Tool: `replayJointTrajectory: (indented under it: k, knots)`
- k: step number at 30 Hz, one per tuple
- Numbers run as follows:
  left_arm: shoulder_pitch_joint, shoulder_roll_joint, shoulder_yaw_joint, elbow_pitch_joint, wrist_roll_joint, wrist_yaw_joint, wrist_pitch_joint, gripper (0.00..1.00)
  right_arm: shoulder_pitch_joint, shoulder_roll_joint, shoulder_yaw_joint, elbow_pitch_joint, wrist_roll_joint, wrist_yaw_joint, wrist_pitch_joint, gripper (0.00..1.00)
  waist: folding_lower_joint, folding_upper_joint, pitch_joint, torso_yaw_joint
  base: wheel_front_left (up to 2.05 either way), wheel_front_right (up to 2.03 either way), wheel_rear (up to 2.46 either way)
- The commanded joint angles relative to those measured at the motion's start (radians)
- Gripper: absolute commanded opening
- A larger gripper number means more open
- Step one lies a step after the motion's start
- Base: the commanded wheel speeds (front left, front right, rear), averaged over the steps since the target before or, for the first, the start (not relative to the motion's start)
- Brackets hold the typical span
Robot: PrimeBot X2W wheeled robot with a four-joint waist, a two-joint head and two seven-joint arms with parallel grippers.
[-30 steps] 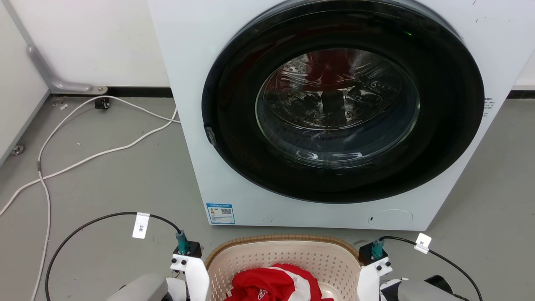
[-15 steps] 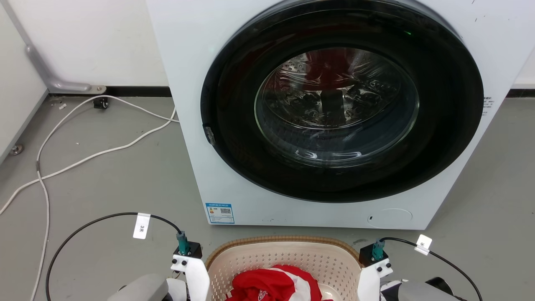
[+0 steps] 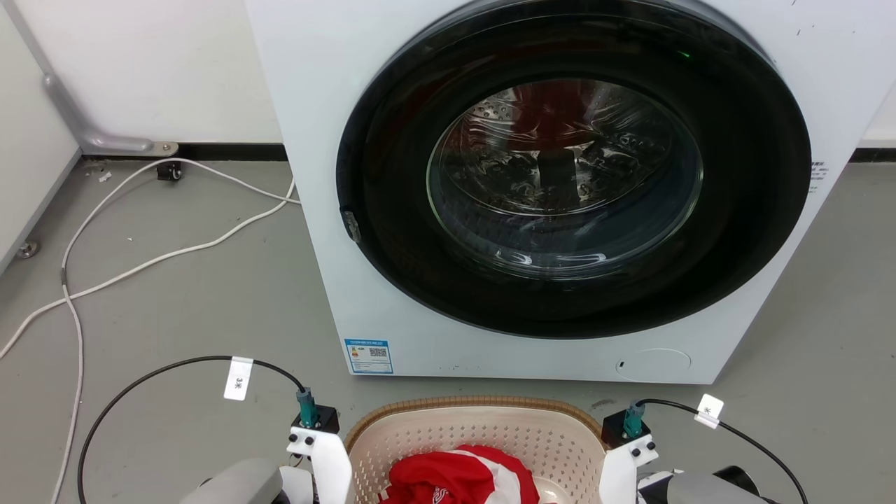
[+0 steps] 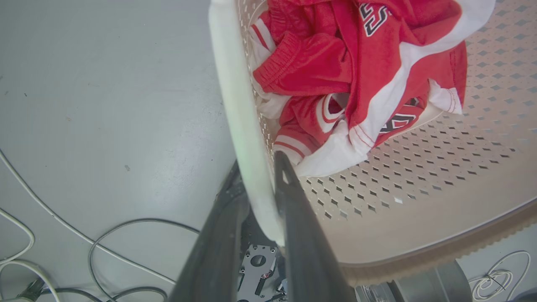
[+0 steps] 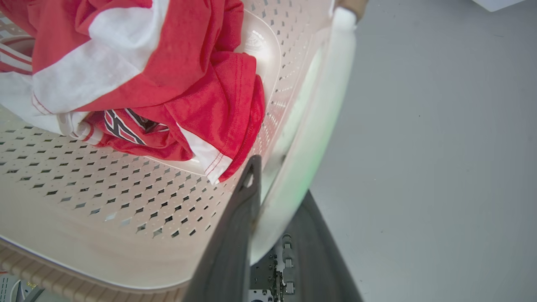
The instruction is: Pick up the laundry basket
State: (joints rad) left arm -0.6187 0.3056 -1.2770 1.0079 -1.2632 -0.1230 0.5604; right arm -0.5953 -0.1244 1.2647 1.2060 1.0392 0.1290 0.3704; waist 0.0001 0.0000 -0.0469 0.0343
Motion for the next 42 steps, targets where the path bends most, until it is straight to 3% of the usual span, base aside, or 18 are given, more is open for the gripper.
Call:
replayJointTrajectory:
  k: [1, 42]
  knots:
    - [-0.002, -0.014, -0.006, -0.015, 0.001, -0.013, 0.005, 0.0, -0.014, 0.01, 0.003, -0.006, 0.003, 0.003, -0.003, 0.0, -0.0001, 0.0, 0.0, 0.0, 0.0, 0.0, 0.0]
    - [0.014, -0.004, -0.006, -0.019, 0.009, -0.013, 0.02, 0.0, -0.004, 0.01, 0.017, -0.006, 0.013, 0.003, 0.012, 0.0, -0.0001, 0.0, 0.001, -0.003, 0.0, 0.0, 0.0]
